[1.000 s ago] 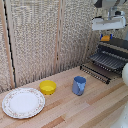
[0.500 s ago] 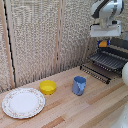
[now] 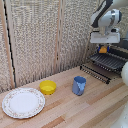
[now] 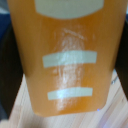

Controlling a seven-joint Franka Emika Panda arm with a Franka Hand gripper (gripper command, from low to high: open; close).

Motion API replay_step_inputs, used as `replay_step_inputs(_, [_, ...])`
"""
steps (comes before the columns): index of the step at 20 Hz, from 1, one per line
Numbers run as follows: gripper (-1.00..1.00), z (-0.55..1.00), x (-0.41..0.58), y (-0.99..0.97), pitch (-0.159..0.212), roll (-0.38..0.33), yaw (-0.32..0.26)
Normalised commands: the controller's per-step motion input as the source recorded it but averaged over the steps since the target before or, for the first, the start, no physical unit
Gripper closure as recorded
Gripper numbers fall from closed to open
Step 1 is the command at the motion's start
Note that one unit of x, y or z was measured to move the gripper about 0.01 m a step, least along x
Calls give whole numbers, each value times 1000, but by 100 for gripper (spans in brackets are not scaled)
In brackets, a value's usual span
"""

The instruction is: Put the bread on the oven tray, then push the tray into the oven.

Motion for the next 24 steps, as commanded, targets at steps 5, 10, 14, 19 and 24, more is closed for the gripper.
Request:
replay_step_inputs(5, [100,-105,63,-429,0,12,131])
replay_step_inputs(10, [100,-61,141,-483,-1,12,130])
replay_step_inputs(14, [-100,0,19,-407,-30,0,27])
replay_step_inputs(19, [-100,-63,-93,-223,30,3,-15])
replay_step_inputs(24, [-100,7,11,-38,6,0,-5])
